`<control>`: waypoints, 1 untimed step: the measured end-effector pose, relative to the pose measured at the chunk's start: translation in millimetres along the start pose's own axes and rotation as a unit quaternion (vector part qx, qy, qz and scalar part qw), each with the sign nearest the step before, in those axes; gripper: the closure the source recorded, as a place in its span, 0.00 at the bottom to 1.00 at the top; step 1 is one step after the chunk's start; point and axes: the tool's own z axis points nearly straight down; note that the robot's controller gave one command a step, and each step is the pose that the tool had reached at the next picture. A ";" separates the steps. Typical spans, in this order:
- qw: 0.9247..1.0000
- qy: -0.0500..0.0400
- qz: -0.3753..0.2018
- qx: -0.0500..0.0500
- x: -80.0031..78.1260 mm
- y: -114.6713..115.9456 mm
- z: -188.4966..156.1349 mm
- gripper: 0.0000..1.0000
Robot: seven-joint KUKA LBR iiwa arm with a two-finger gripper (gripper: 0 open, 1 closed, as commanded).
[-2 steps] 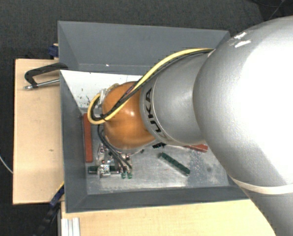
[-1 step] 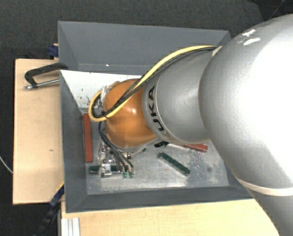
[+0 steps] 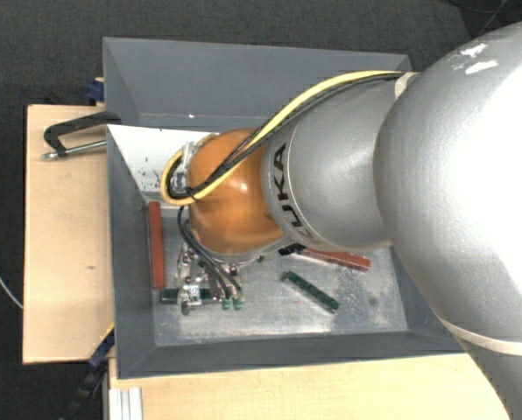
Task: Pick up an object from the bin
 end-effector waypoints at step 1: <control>1.000 -0.004 -0.001 -0.001 -1.5 0.6 -19.3 1.00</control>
Offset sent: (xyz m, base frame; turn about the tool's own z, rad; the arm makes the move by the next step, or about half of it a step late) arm 0.0001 0.0001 0.0303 0.0000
